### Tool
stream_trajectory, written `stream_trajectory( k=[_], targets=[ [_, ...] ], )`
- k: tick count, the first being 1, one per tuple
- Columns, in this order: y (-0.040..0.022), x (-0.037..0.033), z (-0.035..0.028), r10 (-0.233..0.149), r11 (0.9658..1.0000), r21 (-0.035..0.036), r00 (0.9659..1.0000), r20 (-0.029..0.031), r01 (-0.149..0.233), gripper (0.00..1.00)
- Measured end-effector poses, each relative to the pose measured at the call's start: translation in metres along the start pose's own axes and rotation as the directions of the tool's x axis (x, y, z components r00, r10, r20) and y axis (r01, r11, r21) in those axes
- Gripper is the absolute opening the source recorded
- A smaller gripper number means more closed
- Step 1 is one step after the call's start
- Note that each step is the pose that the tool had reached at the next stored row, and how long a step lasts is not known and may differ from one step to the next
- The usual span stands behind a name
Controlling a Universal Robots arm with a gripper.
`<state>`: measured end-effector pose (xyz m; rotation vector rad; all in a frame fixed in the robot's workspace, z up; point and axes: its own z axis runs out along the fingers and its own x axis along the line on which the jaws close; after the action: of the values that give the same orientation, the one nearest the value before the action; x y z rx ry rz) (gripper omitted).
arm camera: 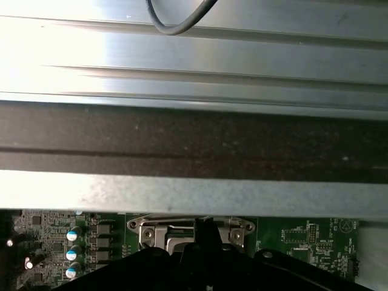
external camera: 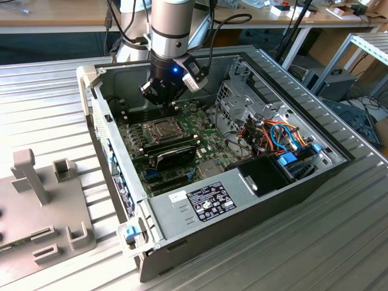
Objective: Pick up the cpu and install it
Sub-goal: 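Install the first cpu locking lever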
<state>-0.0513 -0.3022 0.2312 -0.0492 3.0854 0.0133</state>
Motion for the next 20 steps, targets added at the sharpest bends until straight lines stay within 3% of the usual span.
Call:
stream_trajectory(
  k=[5,10,14,17,20],
  targets=[
    [0.0,0.0001,0.001,0.0,1.0,0.0003,1.0,-0.0002,0.0,0.11],
    [0.0001,-0.0004,-0.0068,0.0,1.0,0.0001,1.0,-0.0001,0.0,0.11],
    [0.0001,-0.0004,-0.007,-0.004,1.0,0.0001,1.0,-0.0002,0.004,0.11],
    [0.0001,-0.0004,-0.007,-0.058,0.9983,-0.0029,0.9983,-0.0006,0.058,0.11],
    [0.0001,-0.0004,-0.0069,-0.118,0.993,-0.0064,0.993,-0.0007,0.118,0.11]
  ],
)
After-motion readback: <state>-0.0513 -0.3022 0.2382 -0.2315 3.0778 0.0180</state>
